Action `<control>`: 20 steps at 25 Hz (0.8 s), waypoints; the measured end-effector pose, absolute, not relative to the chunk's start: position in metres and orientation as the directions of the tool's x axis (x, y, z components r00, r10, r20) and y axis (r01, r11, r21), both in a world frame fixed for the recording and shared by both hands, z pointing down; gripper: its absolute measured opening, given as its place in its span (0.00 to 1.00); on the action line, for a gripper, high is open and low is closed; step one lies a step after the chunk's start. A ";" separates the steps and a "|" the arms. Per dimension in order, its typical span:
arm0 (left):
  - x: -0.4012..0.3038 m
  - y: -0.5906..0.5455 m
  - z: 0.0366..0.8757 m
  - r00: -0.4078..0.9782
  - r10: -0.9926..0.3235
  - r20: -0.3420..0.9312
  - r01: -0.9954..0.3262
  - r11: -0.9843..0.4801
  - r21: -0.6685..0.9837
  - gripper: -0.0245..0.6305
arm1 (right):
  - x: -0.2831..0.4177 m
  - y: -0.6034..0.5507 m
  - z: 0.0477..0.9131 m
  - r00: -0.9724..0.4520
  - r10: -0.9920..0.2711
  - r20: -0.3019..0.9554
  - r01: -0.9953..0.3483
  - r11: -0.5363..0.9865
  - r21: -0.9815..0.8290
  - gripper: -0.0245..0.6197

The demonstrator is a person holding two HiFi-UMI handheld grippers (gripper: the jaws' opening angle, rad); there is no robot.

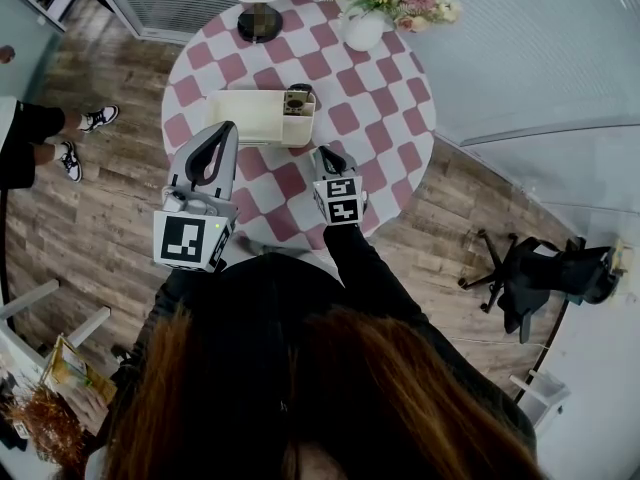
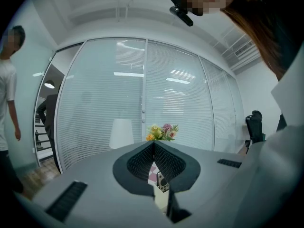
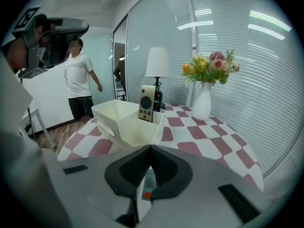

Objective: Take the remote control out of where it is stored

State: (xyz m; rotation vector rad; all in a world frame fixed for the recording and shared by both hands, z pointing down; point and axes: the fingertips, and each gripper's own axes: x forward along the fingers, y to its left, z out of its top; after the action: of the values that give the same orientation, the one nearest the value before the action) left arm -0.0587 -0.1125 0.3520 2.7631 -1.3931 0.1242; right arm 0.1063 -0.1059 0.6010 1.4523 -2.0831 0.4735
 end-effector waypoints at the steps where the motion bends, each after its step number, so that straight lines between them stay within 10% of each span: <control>1: -0.058 -0.112 0.352 0.593 -0.800 0.092 -0.804 -0.595 0.003 0.05 | 0.106 -0.107 0.596 -0.265 -0.753 0.602 -0.937 0.349 0.023 0.06; 20: -0.057 -0.111 0.351 0.605 -0.793 0.076 -0.795 -0.606 0.007 0.05 | 0.078 -0.135 0.437 -0.350 -0.918 0.184 -0.932 0.361 0.030 0.06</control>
State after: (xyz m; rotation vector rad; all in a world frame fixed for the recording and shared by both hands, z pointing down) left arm -0.0575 -0.1111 0.3514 2.7781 -1.3749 0.1013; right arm 0.0781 -0.1353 0.4370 1.6815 -2.4476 0.1196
